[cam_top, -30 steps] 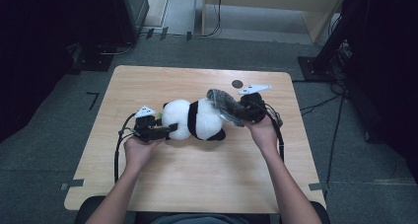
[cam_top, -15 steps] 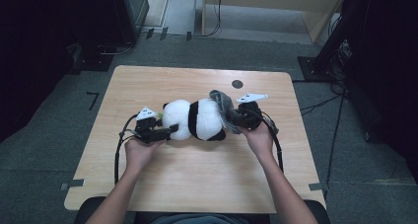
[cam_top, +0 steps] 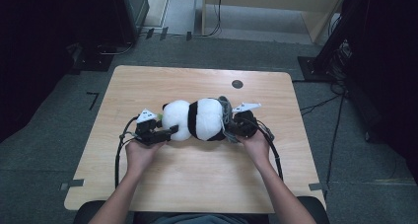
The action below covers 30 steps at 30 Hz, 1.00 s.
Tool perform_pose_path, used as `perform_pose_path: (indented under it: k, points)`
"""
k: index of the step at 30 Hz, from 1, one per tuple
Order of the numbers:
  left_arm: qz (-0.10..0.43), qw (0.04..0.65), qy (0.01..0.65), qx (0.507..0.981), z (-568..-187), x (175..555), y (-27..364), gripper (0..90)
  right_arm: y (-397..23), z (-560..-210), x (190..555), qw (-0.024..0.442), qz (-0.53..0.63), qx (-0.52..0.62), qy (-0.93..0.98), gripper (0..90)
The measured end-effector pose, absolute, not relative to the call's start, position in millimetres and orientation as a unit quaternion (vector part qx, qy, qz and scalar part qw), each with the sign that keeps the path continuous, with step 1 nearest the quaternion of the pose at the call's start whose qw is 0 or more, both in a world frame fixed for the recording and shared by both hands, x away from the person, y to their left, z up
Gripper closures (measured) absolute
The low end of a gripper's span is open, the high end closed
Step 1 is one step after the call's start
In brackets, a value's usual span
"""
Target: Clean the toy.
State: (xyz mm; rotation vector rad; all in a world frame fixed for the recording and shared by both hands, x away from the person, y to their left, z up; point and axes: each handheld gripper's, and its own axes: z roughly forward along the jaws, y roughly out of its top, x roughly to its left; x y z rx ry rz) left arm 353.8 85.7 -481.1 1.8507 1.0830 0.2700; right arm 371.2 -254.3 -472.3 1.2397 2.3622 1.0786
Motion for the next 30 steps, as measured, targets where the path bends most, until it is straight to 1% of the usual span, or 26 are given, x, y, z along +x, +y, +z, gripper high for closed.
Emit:
perform_pose_path:
  k: [4, 13, 21, 30]
  points:
    - [0.109, 0.472, 0.442, 0.755, -481, 354, 86, 39.4, -252, -485, 376, 0.120, 0.357, 0.431, 0.820, 75.8]
    - [0.103, 0.475, 0.439, 0.756, -482, 354, 89, 39.1, -258, -491, 384, 0.104, 0.346, 0.433, 0.826, 75.7]
    - [0.100, 0.473, 0.440, 0.757, -482, 354, 89, 38.9, -276, -478, 386, 0.112, 0.352, 0.454, 0.811, 75.9]
    - [0.103, 0.471, 0.441, 0.758, -480, 353, 89, 39.8, -299, -445, 384, 0.144, 0.384, 0.469, 0.782, 76.2]
